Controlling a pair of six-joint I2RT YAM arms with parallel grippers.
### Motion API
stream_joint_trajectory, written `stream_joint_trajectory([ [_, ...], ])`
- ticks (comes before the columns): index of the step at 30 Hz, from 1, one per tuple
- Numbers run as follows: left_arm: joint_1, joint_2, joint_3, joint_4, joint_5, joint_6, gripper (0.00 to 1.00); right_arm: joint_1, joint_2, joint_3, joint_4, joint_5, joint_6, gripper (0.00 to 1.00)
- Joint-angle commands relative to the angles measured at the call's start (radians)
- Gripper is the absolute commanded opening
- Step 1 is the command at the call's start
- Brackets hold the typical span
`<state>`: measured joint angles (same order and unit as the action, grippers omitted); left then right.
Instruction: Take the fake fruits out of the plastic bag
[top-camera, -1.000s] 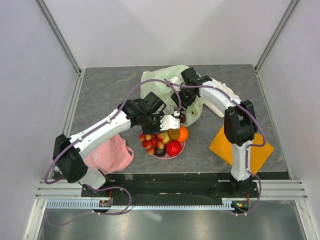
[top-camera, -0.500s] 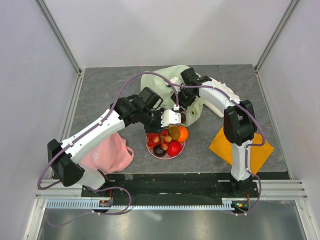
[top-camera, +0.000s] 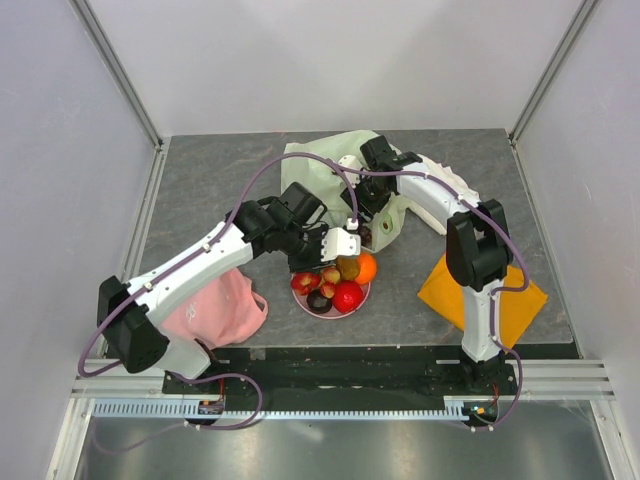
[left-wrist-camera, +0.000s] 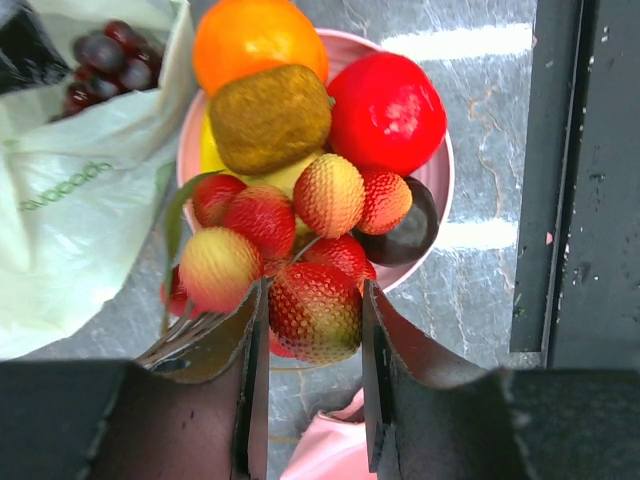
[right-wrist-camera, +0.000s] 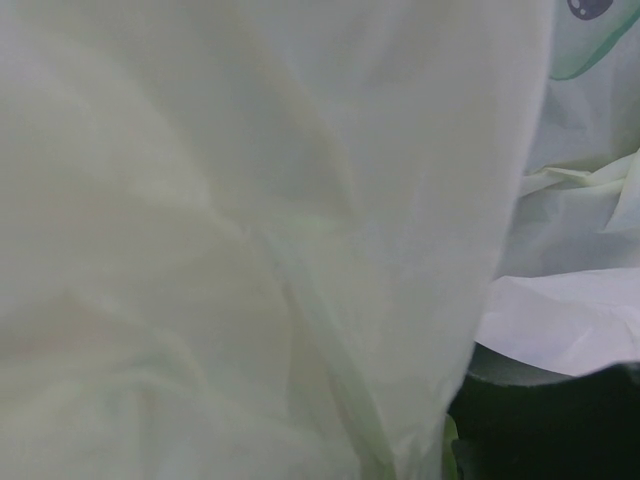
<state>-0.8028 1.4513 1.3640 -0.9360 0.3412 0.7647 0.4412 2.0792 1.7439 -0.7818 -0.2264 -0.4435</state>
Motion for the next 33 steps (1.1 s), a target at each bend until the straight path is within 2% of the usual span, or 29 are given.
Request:
stream_joint_trajectory([
  [1, -0.001, 0.003, -0.042, 0.042, -0.022, 0.005, 0.22, 0.001, 0.021, 0.052, 0.006, 0.010, -0.009, 0.62],
  [5, -0.001, -0.005, -0.062, 0.075, -0.024, -0.028, 0.29, 0.004, 0.036, 0.071, 0.004, 0.010, -0.006, 0.62],
  [6, -0.001, -0.005, -0.060, 0.080, -0.024, -0.042, 0.36, 0.004, 0.035, 0.075, 0.006, 0.007, -0.003, 0.62],
  [9, -0.001, -0.011, -0.049, 0.085, -0.024, -0.057, 0.43, 0.002, 0.021, 0.086, 0.006, -0.011, -0.001, 0.62],
  [14, 0.002, -0.011, -0.055, 0.092, 0.004, -0.090, 0.50, 0.004, -0.002, 0.066, 0.001, -0.014, 0.000, 0.62],
  [17, 0.008, -0.012, -0.043, 0.115, 0.015, -0.139, 0.68, 0.002, -0.014, 0.057, -0.002, -0.025, 0.011, 0.62],
  [18, 0.013, -0.012, -0.036, 0.118, 0.021, -0.171, 0.70, 0.004, -0.019, 0.055, -0.002, -0.028, 0.011, 0.62],
  [19, 0.016, -0.012, -0.025, 0.120, 0.028, -0.185, 0.78, 0.002, -0.024, 0.054, -0.005, -0.030, 0.011, 0.63],
  [22, 0.039, -0.017, 0.039, 0.126, 0.047, -0.244, 0.81, 0.002, -0.048, 0.049, -0.016, -0.034, 0.008, 0.63],
  [25, 0.105, -0.023, 0.093, 0.152, 0.068, -0.327, 0.82, 0.004, -0.060, 0.055, -0.037, -0.044, 0.003, 0.64],
  [33, 0.465, 0.007, 0.191, 0.258, 0.117, -0.631, 0.86, 0.002, -0.088, 0.100, -0.111, -0.094, 0.006, 0.66],
])
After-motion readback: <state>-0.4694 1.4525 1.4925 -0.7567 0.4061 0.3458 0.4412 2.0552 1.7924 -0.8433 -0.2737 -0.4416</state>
